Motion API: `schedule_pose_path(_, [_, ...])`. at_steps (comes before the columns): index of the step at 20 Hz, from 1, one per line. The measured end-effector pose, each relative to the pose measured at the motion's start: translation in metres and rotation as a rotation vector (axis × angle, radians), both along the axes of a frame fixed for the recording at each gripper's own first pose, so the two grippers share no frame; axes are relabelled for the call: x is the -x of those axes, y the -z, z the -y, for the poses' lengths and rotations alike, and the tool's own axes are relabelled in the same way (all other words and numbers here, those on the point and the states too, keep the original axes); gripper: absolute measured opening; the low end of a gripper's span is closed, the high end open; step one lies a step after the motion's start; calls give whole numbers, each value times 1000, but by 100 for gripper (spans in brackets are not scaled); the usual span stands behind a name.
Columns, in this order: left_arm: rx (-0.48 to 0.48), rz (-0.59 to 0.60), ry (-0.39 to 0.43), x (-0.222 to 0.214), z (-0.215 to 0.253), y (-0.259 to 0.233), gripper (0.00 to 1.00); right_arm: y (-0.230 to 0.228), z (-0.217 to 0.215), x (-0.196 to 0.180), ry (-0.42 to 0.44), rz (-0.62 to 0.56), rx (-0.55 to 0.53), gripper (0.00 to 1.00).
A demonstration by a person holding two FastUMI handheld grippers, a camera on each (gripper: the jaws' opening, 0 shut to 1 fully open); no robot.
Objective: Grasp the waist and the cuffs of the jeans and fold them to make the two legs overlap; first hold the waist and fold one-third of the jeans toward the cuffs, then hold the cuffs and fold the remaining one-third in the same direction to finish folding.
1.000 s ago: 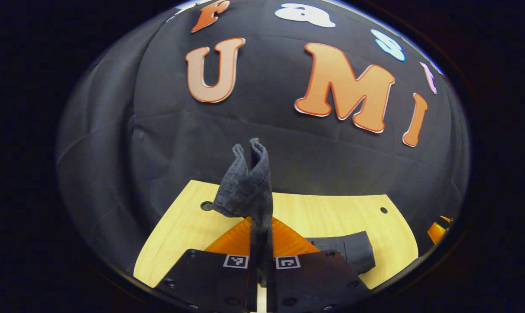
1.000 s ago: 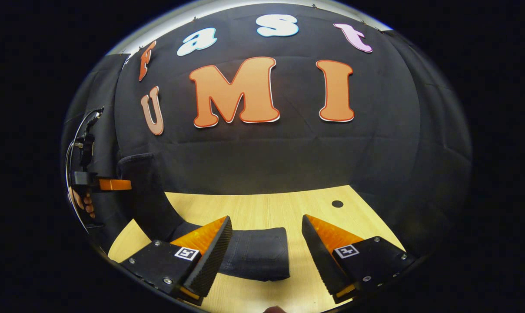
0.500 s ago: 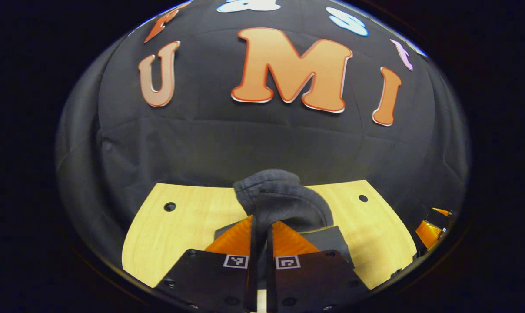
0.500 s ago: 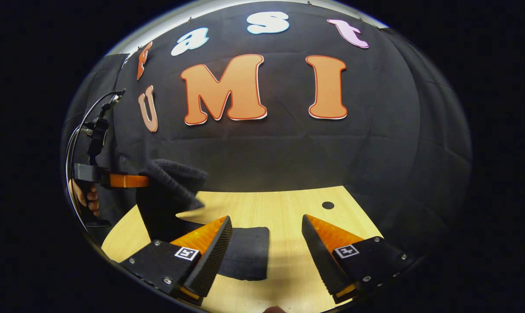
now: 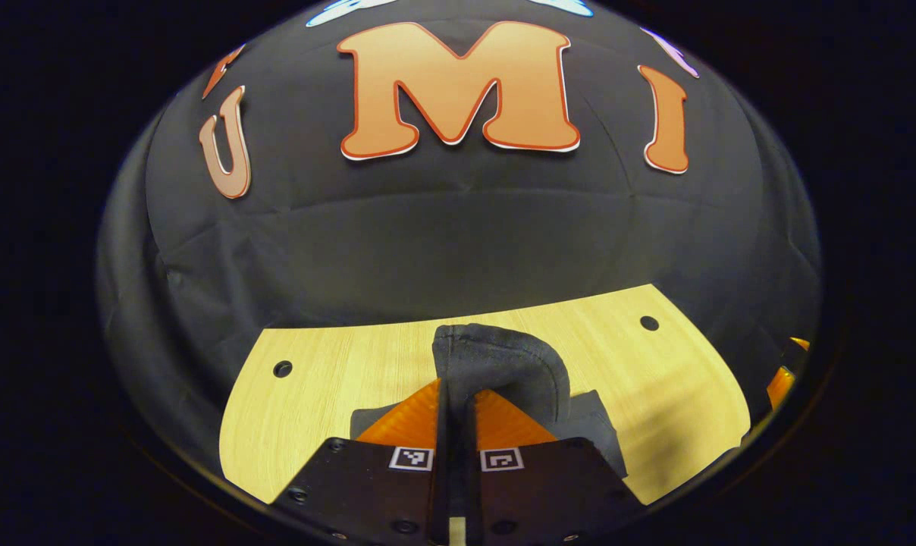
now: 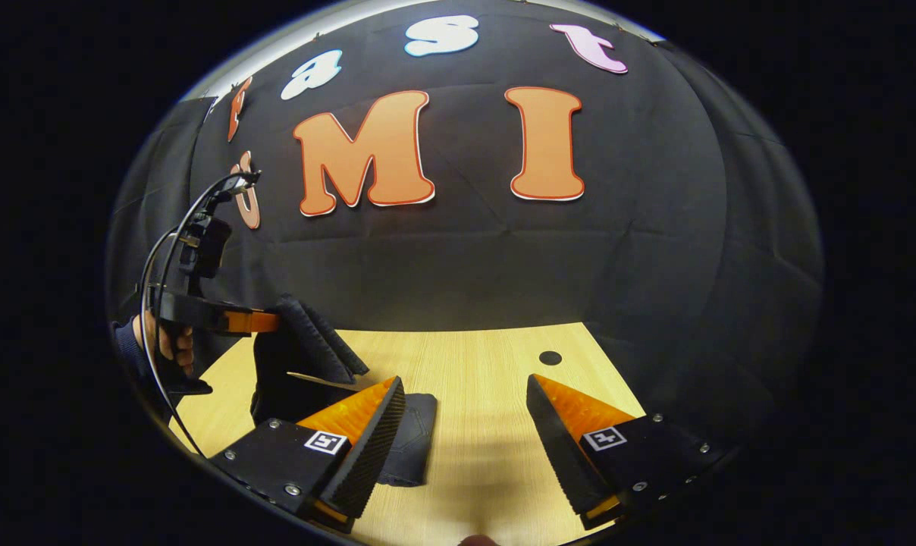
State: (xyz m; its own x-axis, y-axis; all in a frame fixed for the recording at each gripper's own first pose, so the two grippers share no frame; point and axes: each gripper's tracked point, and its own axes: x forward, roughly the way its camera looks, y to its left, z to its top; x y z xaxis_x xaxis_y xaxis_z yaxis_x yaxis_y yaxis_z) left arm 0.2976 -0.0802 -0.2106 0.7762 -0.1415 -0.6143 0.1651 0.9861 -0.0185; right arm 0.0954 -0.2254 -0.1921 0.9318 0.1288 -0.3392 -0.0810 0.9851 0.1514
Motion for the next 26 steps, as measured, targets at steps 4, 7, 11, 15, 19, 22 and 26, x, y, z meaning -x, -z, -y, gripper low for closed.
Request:
schedule_pose_path(4, [10,-44,-54,-22,4,13,8,11,9,-2,-10,-20,-7,97])
schedule_pose_path(7, [2,-68,-76,-39,15,23,8,17,15,-4,-7,-30,-18,97])
schedule_pose_path(11, [-20,-130,-63,-37,46,49,9,21,21,0,-4,-36,-26,98])
schedule_pose_path(15, [-32,-177,-9,-11,78,70,8,22,28,4,5,-43,-33,98])
schedule_pose_path(19, [-54,-193,86,31,94,76,9,19,30,5,9,-35,-45,98])
schedule_pose_path(22, [-99,-194,143,62,96,83,8,16,22,5,-6,-26,-53,97])
schedule_pose_path(26, [-118,-222,193,100,102,92,16,7,11,4,-32,-5,-52,98])
